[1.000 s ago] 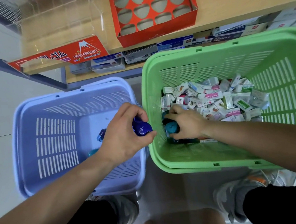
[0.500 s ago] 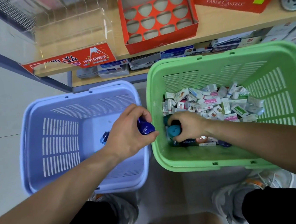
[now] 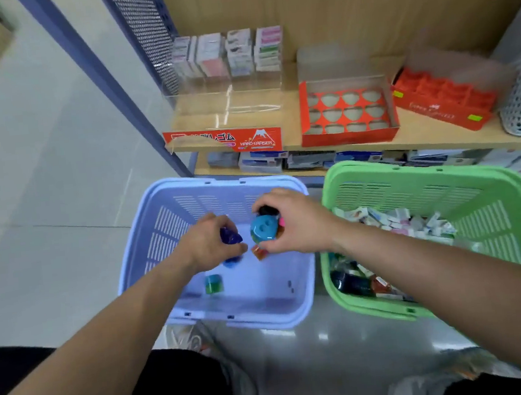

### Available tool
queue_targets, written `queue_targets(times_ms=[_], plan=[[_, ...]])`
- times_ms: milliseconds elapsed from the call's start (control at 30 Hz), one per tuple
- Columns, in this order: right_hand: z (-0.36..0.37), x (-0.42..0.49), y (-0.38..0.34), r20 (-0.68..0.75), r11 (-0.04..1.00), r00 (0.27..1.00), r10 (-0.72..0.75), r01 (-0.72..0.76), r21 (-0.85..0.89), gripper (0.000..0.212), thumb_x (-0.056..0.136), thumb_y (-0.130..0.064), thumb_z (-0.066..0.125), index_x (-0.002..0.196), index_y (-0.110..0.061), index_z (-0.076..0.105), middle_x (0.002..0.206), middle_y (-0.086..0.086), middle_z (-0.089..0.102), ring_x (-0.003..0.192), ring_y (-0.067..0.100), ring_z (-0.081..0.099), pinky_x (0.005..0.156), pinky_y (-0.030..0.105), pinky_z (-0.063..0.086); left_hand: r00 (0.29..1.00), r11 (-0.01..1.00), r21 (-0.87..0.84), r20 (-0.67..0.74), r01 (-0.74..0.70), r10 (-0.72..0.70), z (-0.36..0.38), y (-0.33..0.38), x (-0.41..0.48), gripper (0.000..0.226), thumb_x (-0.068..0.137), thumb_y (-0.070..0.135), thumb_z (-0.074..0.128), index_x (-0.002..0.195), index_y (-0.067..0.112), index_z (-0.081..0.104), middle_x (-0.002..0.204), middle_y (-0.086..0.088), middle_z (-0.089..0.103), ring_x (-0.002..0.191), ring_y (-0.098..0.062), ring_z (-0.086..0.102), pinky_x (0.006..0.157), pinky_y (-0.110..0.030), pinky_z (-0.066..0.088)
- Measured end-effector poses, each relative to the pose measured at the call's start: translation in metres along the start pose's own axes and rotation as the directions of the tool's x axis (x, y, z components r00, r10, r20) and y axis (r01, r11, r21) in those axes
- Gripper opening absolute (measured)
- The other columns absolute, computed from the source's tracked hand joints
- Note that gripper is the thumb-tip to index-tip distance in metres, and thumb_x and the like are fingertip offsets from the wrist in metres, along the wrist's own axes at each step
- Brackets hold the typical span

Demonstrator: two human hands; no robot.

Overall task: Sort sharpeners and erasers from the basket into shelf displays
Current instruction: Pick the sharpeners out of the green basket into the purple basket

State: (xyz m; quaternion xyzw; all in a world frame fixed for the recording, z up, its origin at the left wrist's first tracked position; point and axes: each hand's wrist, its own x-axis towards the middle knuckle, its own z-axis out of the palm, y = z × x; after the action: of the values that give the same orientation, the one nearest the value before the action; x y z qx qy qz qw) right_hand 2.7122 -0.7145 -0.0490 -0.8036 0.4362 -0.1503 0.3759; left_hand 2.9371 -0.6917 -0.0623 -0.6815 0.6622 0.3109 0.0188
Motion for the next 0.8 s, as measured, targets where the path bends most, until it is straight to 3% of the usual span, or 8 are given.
queue_targets(times_ms=[167, 300, 367, 433, 500, 567, 667, 800], plan=[[0.1, 0.049, 0.022, 0.255, 0.975, 0.945, 0.207, -0.178, -0.131, 0.07, 0.071, -0.037, 0.087, 0.132, -0.018, 0.057, 0.128, 0.005, 0.056, 0.116, 0.025, 0.057, 0.095, 0.035, 0.047, 0.987, 0.993, 0.0, 0.113, 0.115, -0.114, 0.011, -0.058, -0.006, 0.069, 0.078, 0.029, 0.085, 0.138, 0.016, 0.054, 0.133, -0.011, 0.051, 0.116, -0.027, 0.057, 0.096, -0.027, 0.043], [0.114, 0.052, 0.031, 0.313, 0.97, 0.921, 0.234, -0.199, -0.141, 0.092, 0.072, -0.044, 0.086, 0.151, -0.023, 0.042, 0.157, 0.003, 0.033, 0.133, 0.02, 0.05, 0.108, 0.032, 0.042, 0.99, 0.992, -0.046, 0.086, 0.117, -0.113, -0.001, -0.07, 0.001, 0.071, 0.08, 0.037, 0.083, 0.142, 0.02, 0.052, 0.146, -0.006, 0.05, 0.128, -0.025, 0.053, 0.103, -0.031, 0.044], [0.095, 0.047, 0.027, 0.314, 0.974, 0.927, 0.203, -0.158, -0.163, 0.076, 0.079, -0.04, 0.082, 0.145, -0.02, 0.05, 0.147, 0.003, 0.047, 0.129, 0.022, 0.052, 0.102, 0.029, 0.042, 0.994, 0.996, -0.052, 0.083, 0.074, -0.069, -0.008, -0.059, 0.001, 0.061, 0.084, 0.034, 0.08, 0.139, 0.019, 0.057, 0.143, -0.005, 0.055, 0.127, -0.023, 0.055, 0.102, -0.031, 0.044], [0.06, 0.037, 0.022, 0.303, 0.978, 0.933, 0.193, -0.158, -0.136, 0.057, 0.083, -0.034, 0.081, 0.133, -0.017, 0.06, 0.129, 0.001, 0.062, 0.107, 0.016, 0.061, 0.083, 0.021, 0.041, 0.997, 0.999, -0.039, 0.078, 0.016, -0.013, -0.014, -0.037, 0.002, 0.051, 0.087, 0.032, 0.076, 0.134, 0.018, 0.061, 0.136, -0.003, 0.06, 0.121, -0.022, 0.059, 0.096, -0.028, 0.045], [0.017, 0.022, 0.019, 0.244, 0.983, 0.954, 0.174, -0.152, -0.104, 0.045, 0.084, -0.03, 0.08, 0.124, -0.015, 0.066, 0.11, -0.003, 0.067, 0.084, 0.004, 0.059, 0.072, 0.014, 0.038, 0.997, 0.998, -0.033, 0.058, -0.057, 0.059, -0.018, -0.008, 0.005, 0.041, 0.088, 0.031, 0.074, 0.126, 0.019, 0.064, 0.125, 0.001, 0.065, 0.108, -0.02, 0.065, 0.086, -0.025, 0.047], [-0.027, 0.001, 0.026, 0.12, 0.98, 0.975, 0.188, -0.178, -0.085, 0.034, 0.084, -0.027, 0.079, 0.115, -0.018, 0.068, 0.097, -0.009, 0.066, 0.072, -0.002, 0.057, 0.071, 0.018, 0.041, 0.99, 0.987, -0.077, 0.029, -0.138, 0.141, -0.018, 0.027, 0.008, 0.031, 0.088, 0.029, 0.073, 0.117, 0.021, 0.065, 0.116, 0.004, 0.068, 0.094, -0.02, 0.07, 0.079, -0.029, 0.053], [-0.081, -0.042, 0.059, -0.047, 0.955, 0.954, 0.295, -0.296, -0.024, 0.027, 0.085, -0.027, 0.079, 0.109, -0.02, 0.068, 0.093, -0.012, 0.067, 0.073, 0.007, 0.064, 0.071, 0.029, 0.05, 0.958, 0.949, -0.136, -0.002, -0.284, 0.286, -0.005, 0.086, 0.01, 0.019, 0.088, 0.024, 0.071, 0.107, 0.024, 0.066, 0.105, 0.007, 0.067, 0.09, -0.016, 0.066, 0.08, -0.031, 0.055], [-0.1, -0.104, 0.125, -0.021, 0.893, 0.897, 0.442, -0.442, -0.086, 0.028, 0.089, -0.024, 0.074, 0.115, -0.018, 0.067, 0.1, -0.008, 0.068, 0.079, 0.006, 0.062, 0.066, 0.024, 0.043, 0.877, 0.879, -0.022, 0.062, -0.477, 0.477, 0.038, 0.145, 0.014, 0.022, 0.088, 0.024, 0.071, 0.108, 0.019, 0.067, 0.105, 0.003, 0.065, 0.094, -0.015, 0.061, 0.086, -0.031, 0.049]])
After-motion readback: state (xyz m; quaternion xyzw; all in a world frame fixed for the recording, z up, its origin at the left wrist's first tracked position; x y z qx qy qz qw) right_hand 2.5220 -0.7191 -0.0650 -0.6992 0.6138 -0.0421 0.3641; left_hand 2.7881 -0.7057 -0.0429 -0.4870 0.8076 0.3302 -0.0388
